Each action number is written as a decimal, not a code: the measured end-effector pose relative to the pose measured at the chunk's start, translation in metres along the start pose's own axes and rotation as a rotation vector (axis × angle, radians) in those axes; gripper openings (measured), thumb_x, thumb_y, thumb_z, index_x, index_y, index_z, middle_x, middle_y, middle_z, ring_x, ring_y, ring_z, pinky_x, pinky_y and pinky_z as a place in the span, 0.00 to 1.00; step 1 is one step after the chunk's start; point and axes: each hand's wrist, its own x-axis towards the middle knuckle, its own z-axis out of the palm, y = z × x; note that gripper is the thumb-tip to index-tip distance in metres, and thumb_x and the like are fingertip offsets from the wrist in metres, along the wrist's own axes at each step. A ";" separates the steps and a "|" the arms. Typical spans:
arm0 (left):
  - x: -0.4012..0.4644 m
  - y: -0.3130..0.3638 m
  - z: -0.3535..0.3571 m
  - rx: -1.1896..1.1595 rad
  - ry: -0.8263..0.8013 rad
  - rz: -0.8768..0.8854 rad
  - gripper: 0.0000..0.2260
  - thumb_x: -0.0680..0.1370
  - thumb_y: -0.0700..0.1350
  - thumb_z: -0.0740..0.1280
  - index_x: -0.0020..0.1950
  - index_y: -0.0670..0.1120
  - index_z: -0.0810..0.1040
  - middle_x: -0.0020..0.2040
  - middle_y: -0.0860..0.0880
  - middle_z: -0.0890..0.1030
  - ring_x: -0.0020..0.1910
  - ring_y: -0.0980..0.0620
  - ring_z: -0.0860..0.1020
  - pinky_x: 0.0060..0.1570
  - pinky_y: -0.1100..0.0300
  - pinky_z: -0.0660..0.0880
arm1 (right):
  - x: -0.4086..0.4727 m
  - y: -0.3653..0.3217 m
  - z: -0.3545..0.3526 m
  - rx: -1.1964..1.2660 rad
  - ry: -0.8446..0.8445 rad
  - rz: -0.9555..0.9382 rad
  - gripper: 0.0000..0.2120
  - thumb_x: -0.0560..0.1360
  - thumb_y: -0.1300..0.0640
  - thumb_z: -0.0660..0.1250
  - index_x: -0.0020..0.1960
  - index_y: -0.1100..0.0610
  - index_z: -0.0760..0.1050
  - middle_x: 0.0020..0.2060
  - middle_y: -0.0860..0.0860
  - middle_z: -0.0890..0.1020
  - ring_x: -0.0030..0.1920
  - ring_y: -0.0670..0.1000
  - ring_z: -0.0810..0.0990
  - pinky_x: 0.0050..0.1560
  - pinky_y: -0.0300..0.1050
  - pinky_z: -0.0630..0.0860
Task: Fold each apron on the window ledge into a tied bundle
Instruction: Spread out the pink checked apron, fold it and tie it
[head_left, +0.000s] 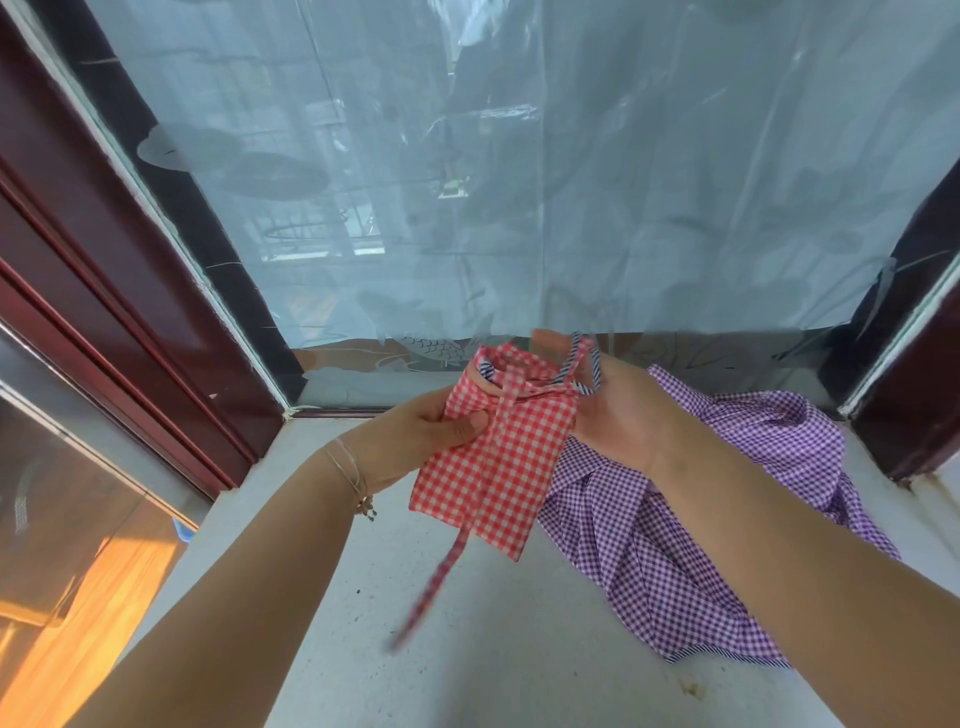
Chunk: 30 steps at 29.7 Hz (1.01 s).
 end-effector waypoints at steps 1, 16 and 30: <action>0.002 -0.002 -0.001 -0.005 0.022 -0.036 0.09 0.76 0.45 0.63 0.56 0.50 0.76 0.48 0.53 0.84 0.48 0.52 0.82 0.48 0.62 0.78 | 0.002 -0.001 -0.004 0.031 0.031 -0.002 0.19 0.82 0.51 0.55 0.68 0.57 0.71 0.63 0.56 0.78 0.63 0.58 0.77 0.65 0.56 0.71; 0.018 -0.040 -0.018 0.097 0.251 -0.244 0.10 0.77 0.46 0.65 0.58 0.50 0.76 0.58 0.48 0.81 0.58 0.44 0.78 0.67 0.41 0.67 | 0.005 0.028 -0.036 -0.237 0.776 -0.045 0.19 0.77 0.64 0.58 0.68 0.66 0.68 0.44 0.55 0.76 0.50 0.55 0.72 0.60 0.55 0.72; 0.012 -0.029 -0.019 0.508 0.089 -0.198 0.17 0.77 0.55 0.60 0.66 0.53 0.69 0.59 0.54 0.78 0.58 0.50 0.77 0.65 0.45 0.71 | 0.003 0.015 -0.008 -1.552 -0.024 -0.162 0.16 0.73 0.42 0.68 0.53 0.50 0.70 0.47 0.43 0.74 0.46 0.42 0.75 0.45 0.35 0.72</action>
